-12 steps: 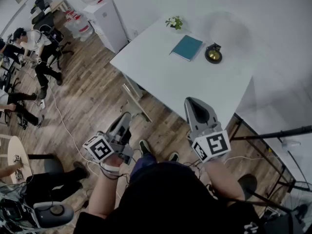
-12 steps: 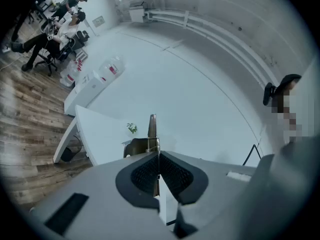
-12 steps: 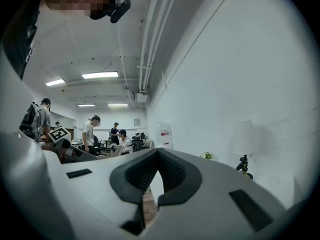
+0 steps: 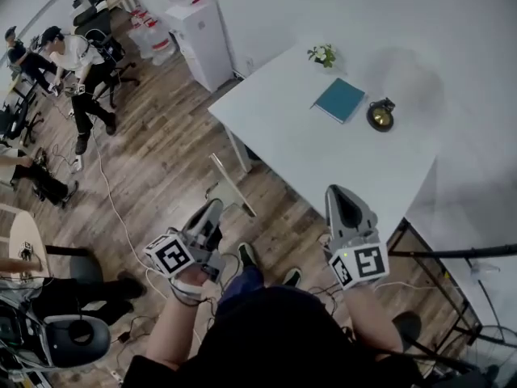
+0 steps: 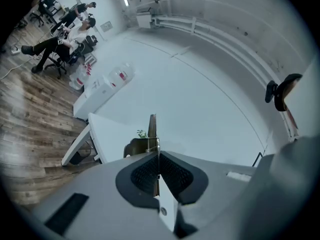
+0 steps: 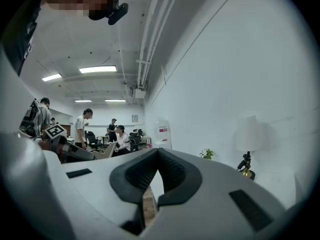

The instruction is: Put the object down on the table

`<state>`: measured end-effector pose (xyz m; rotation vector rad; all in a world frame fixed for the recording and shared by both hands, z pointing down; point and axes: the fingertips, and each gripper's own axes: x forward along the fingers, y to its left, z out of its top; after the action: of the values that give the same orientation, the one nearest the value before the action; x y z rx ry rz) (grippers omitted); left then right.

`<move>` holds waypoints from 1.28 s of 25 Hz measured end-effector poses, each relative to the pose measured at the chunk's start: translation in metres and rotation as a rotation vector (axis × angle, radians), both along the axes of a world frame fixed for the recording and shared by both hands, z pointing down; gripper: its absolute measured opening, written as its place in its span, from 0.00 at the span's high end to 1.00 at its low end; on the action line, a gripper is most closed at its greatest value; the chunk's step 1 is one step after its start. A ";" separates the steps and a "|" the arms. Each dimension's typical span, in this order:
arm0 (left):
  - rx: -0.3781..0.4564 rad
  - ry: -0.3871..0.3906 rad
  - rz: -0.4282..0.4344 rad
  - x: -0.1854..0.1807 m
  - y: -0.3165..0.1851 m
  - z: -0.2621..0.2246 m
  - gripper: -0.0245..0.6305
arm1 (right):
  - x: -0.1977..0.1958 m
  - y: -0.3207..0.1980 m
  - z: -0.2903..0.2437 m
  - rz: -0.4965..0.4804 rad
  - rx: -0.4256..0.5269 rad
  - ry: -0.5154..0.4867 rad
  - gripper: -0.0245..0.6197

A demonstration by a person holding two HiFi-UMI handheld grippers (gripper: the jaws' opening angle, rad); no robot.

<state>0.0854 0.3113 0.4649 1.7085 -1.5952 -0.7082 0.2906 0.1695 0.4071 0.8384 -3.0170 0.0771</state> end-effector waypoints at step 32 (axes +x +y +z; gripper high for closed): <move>-0.057 0.106 -0.058 -0.254 -0.076 0.061 0.95 | -0.245 -0.095 0.052 0.003 -0.144 0.087 0.95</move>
<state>-0.1685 0.2350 0.5259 1.5639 -1.5814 -0.7620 0.0459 0.0747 0.4587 0.8112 -2.8883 0.2488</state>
